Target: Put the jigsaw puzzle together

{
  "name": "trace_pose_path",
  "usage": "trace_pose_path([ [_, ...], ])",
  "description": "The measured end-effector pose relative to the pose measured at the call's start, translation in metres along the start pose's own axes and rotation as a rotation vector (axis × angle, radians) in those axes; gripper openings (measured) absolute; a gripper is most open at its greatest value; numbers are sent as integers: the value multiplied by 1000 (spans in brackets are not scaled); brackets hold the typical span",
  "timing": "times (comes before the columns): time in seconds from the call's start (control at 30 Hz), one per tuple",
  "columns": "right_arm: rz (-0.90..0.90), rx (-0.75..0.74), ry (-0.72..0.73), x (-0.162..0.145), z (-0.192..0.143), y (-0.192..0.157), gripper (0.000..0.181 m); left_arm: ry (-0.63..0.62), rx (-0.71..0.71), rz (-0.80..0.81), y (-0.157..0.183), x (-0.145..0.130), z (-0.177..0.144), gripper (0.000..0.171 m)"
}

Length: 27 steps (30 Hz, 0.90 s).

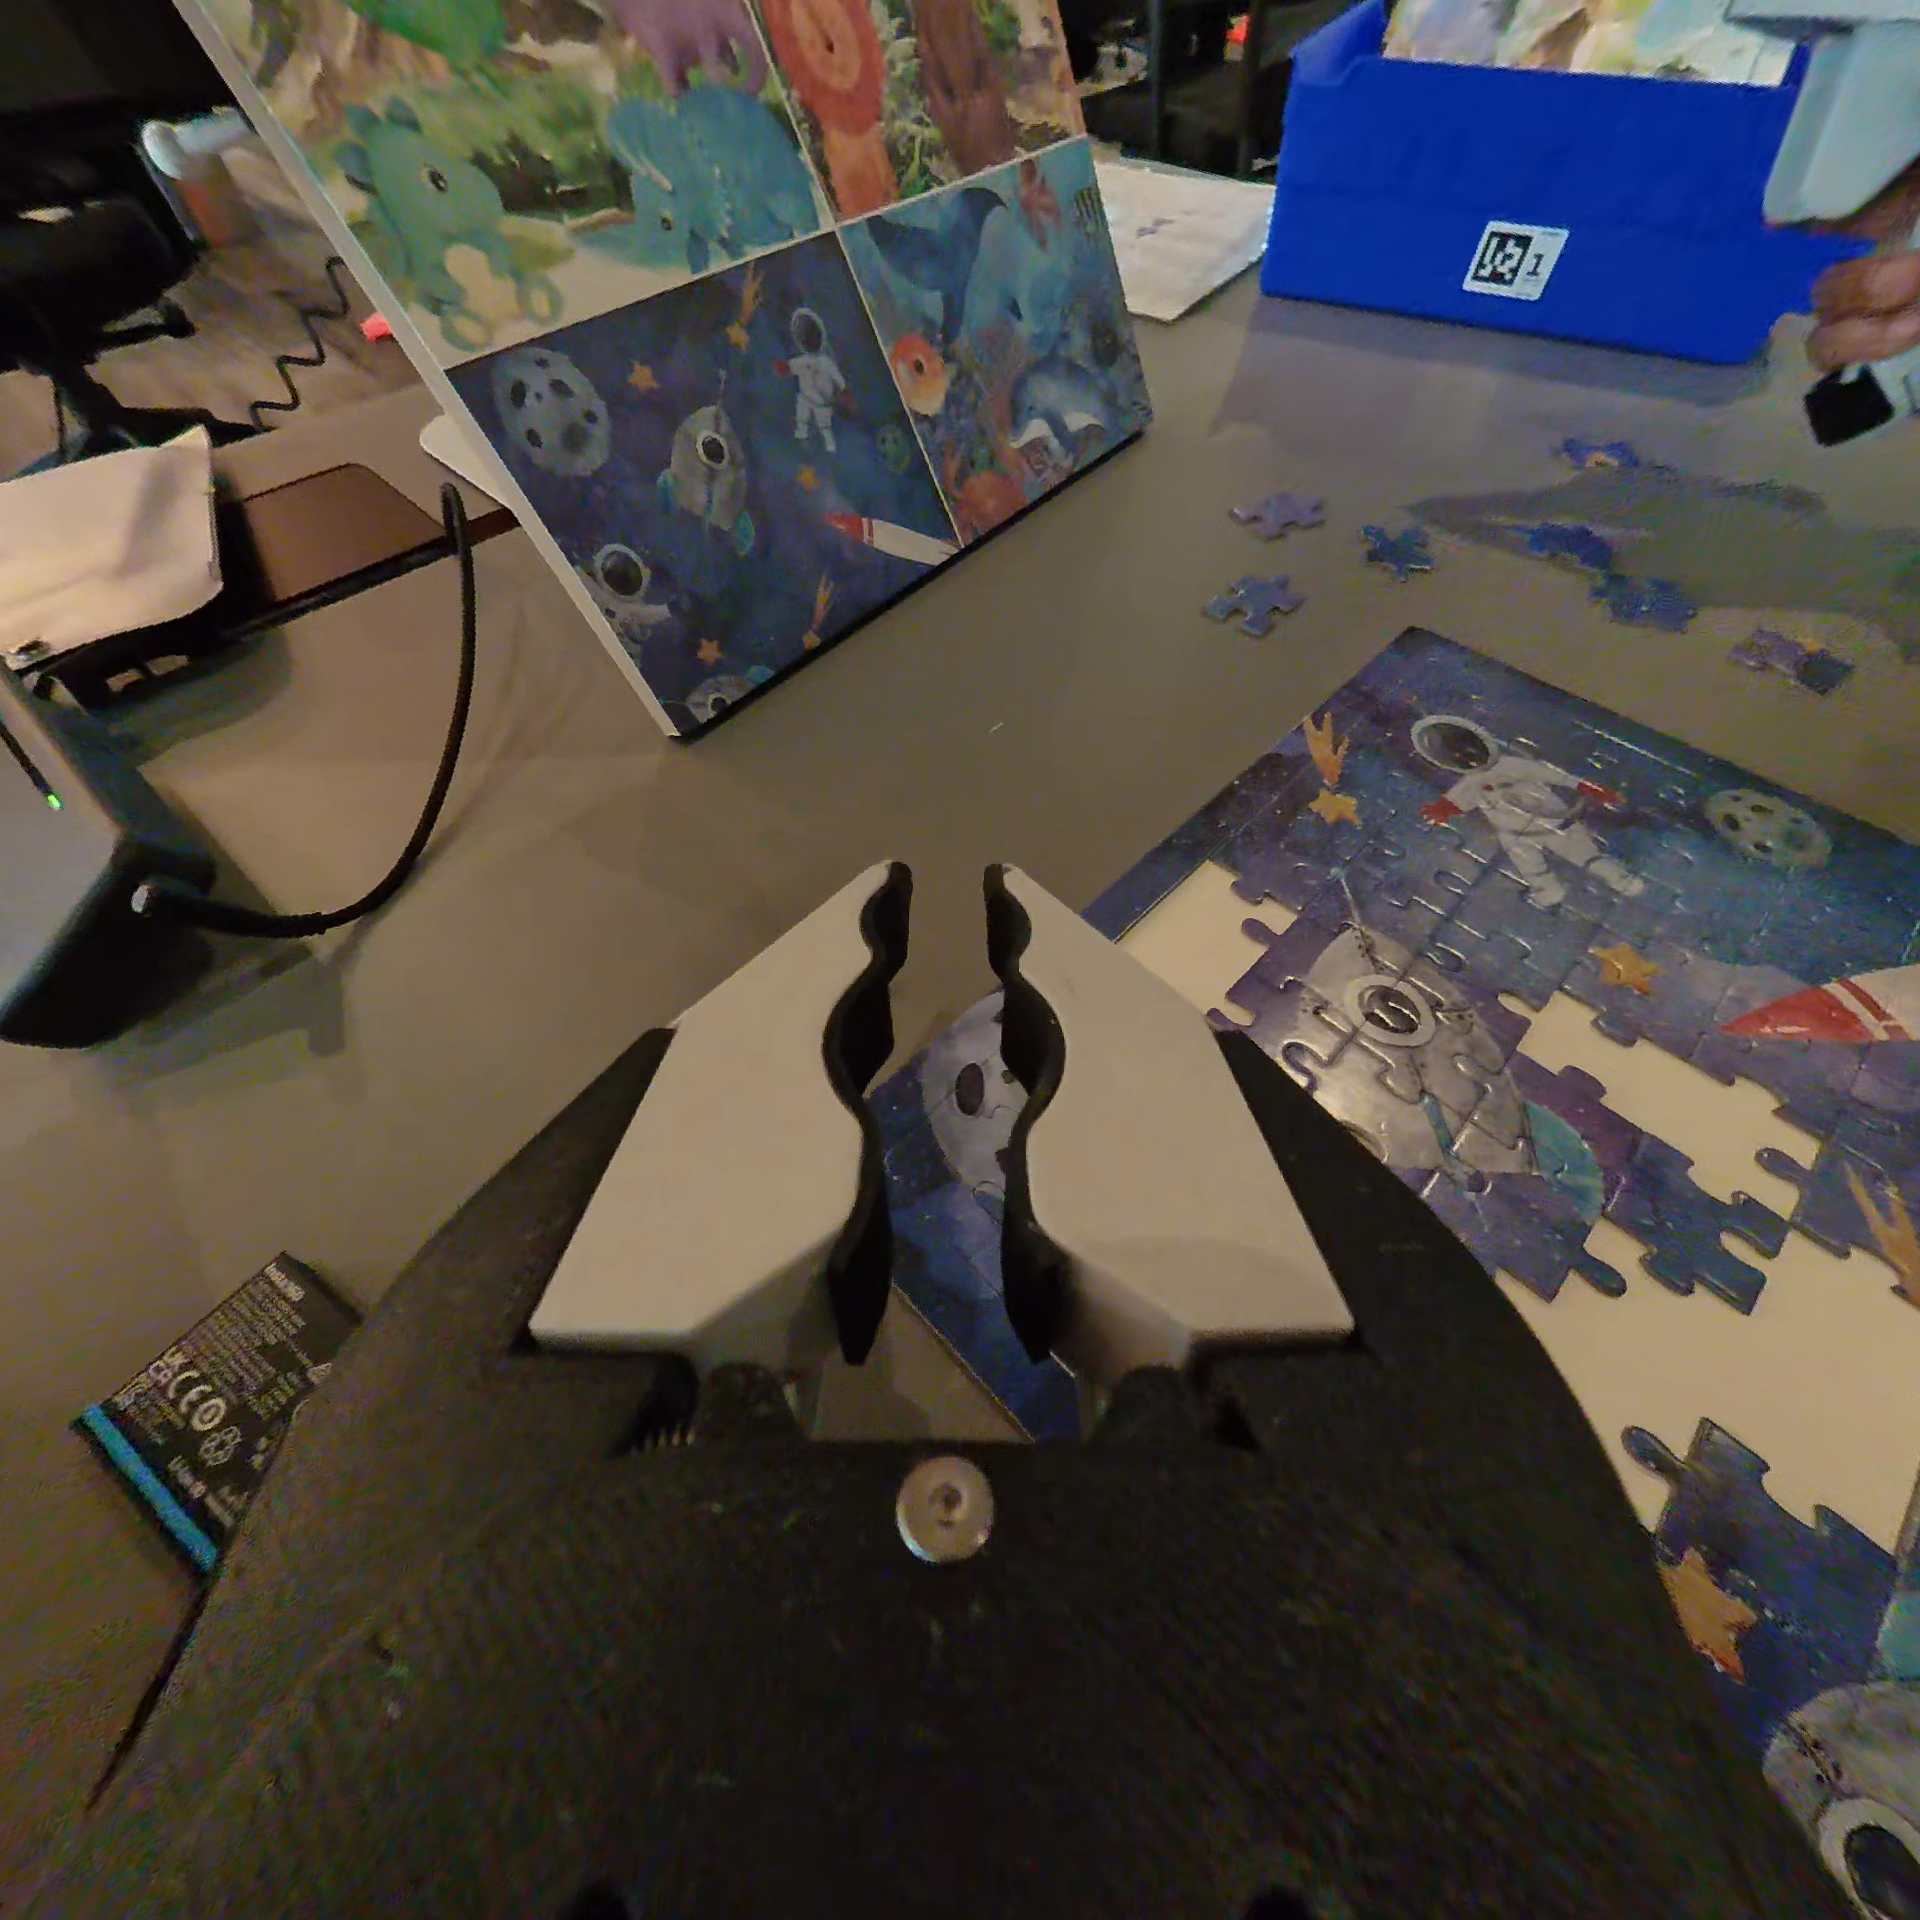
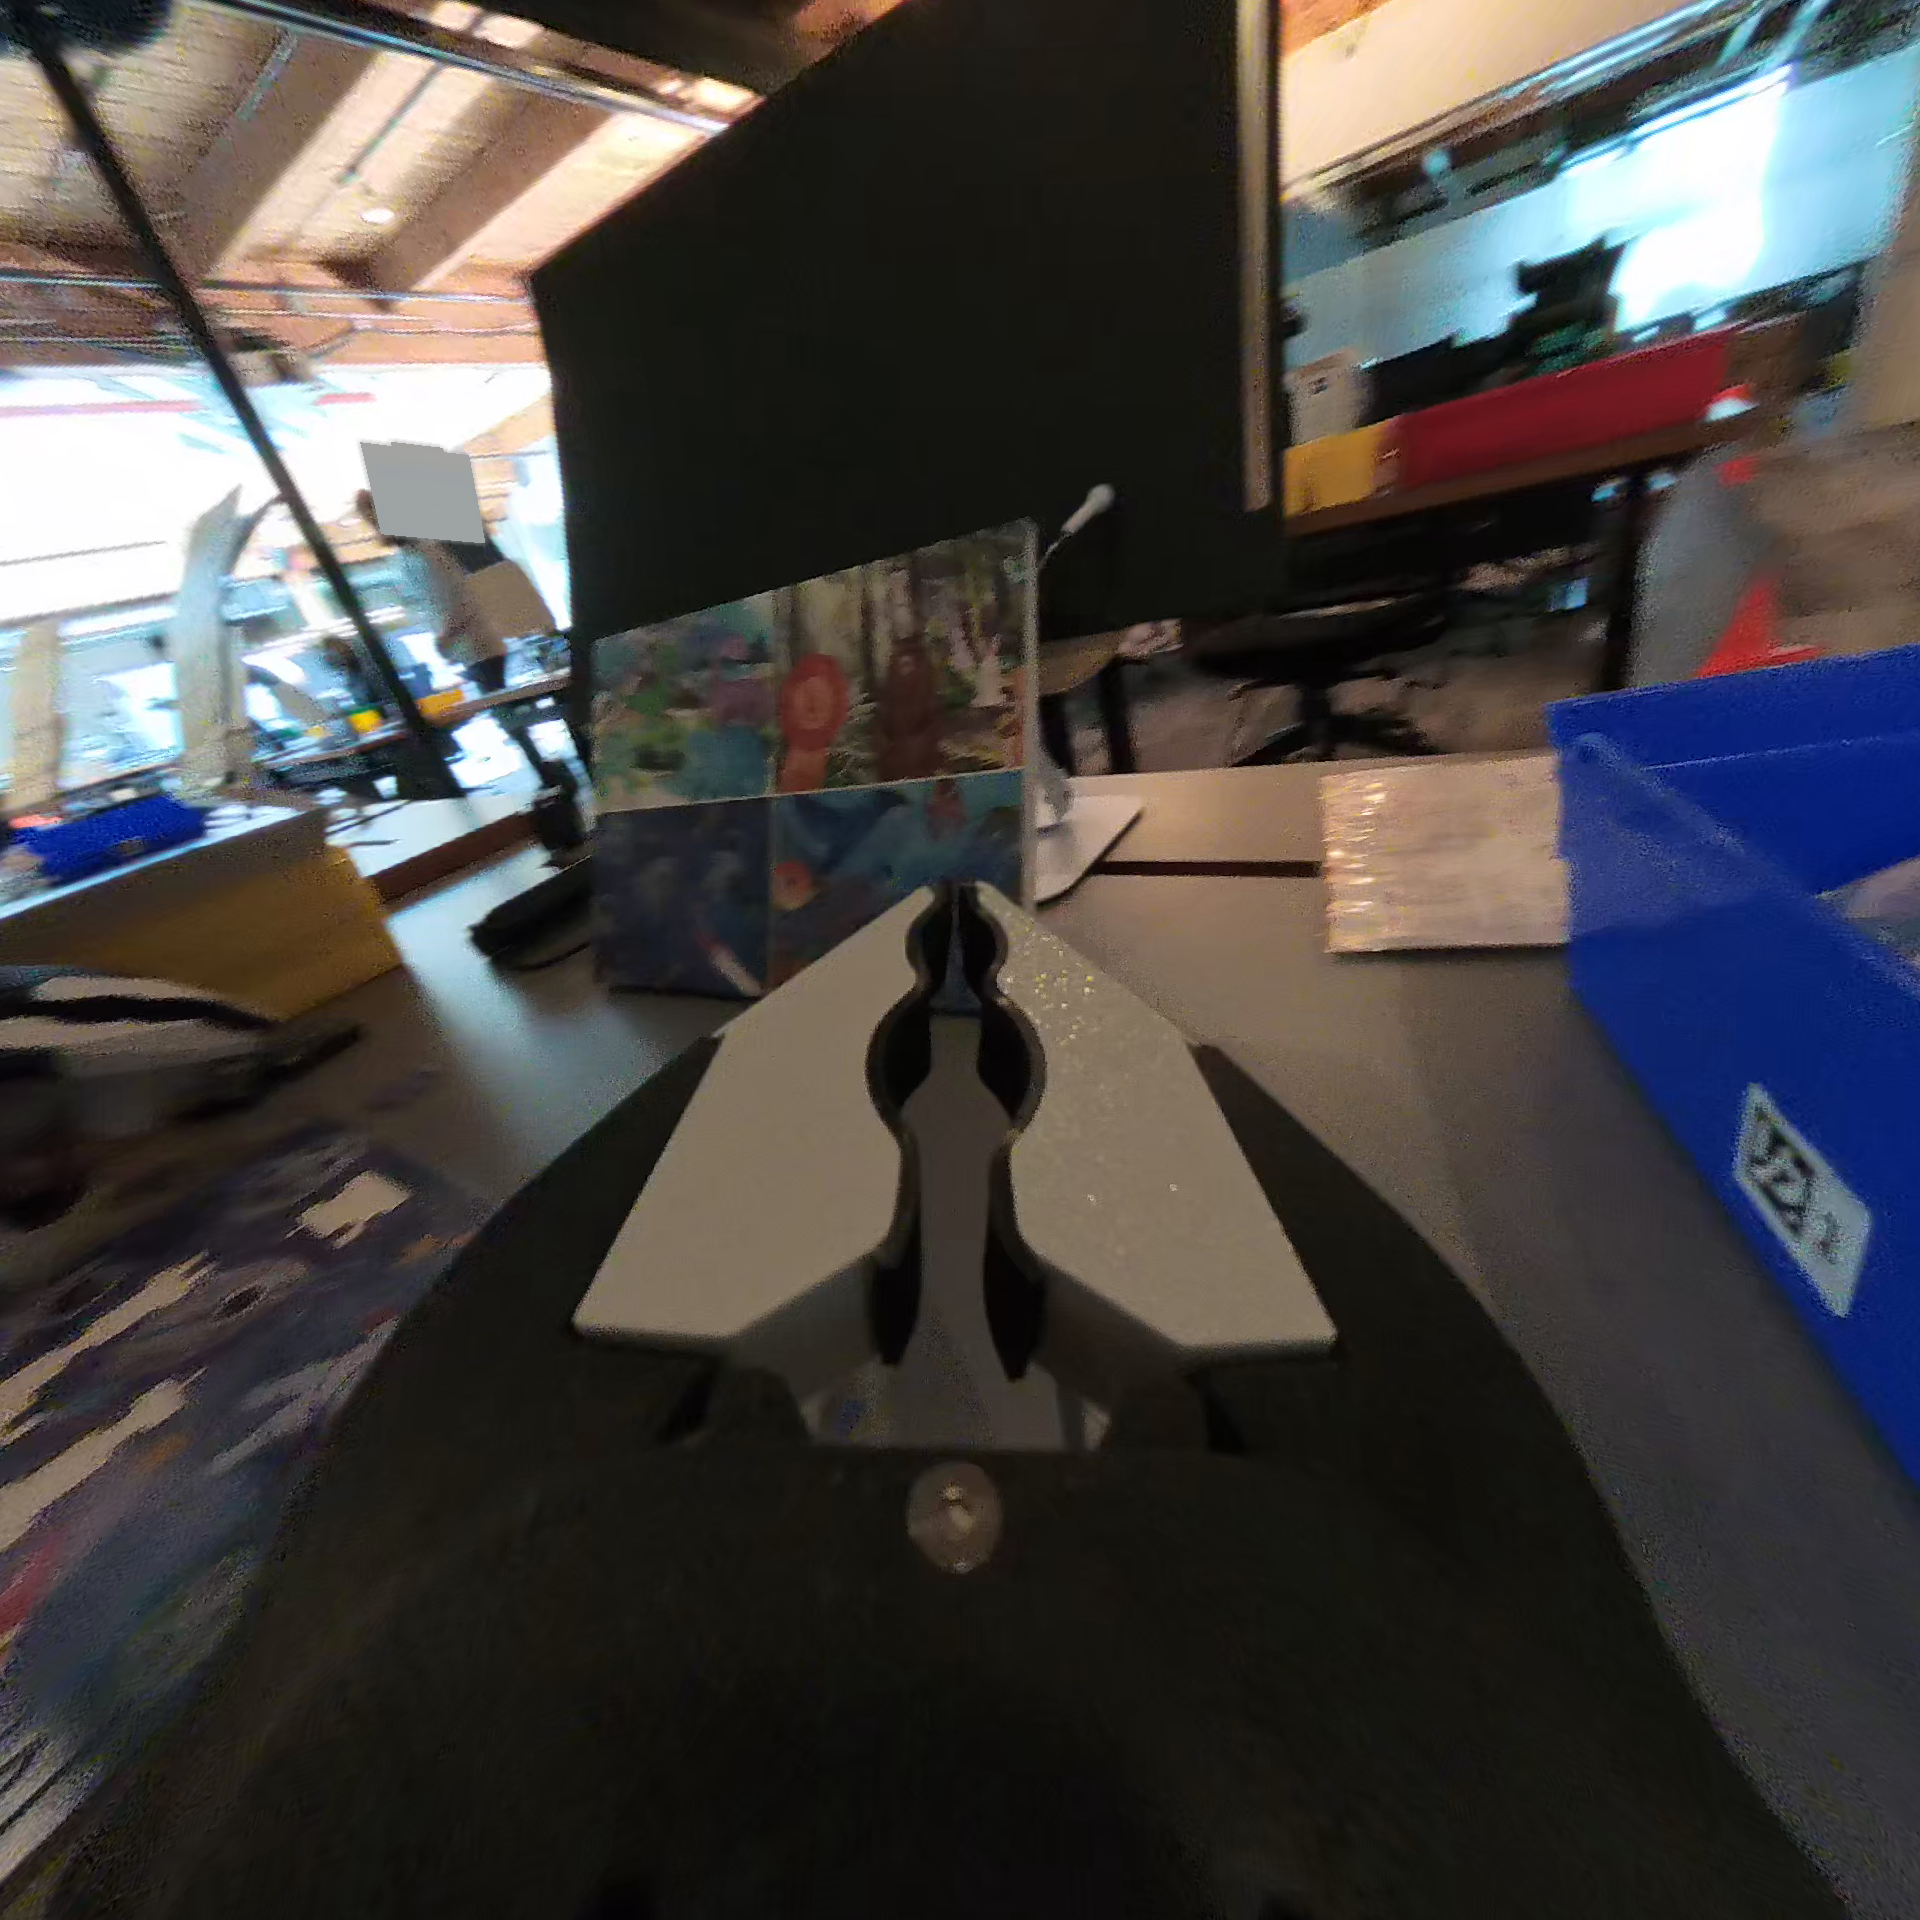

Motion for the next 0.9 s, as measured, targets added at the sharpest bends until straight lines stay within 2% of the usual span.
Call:
trace_pose_path([
  [0.1,-19,116,-105,-12,1,-6,4,-5,2,4,0,0,1,12],
  [0.17,-67,255,-280,-33,4,-17,11,-10,-1,6,1,-1,2,12],
  [0.27,-100,343,-561,-68,8,-27,39,-15,-3,10,2,-1,3,12],
  [0.33,-105,426,-653,-78,8,-37,35,-17,-3,14,3,-1,4,12],
  [0.43,-176,437,-722,-88,10,-45,35,-16,-12,18,4,-1,4,13],
  [0.57,-225,387,-806,-98,15,-45,51,-20,-15,26,6,-1,5,14],
  [0.63,-269,357,-842,-103,16,-45,53,-23,-18,29,7,-1,6,14],
  [0.9,-337,300,-846,-103,16,-39,26,-32,-17,38,8,-2,8,15],
])
Point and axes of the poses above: each gripper's, where its closed fingertips meet, z out along the fingers, x out of its top, y = z × x across the jaws, the point moved 7 cm from there along -z, back along the fingers, and after that the axes turned 6 degrees about -y, right-handed, at the moved point
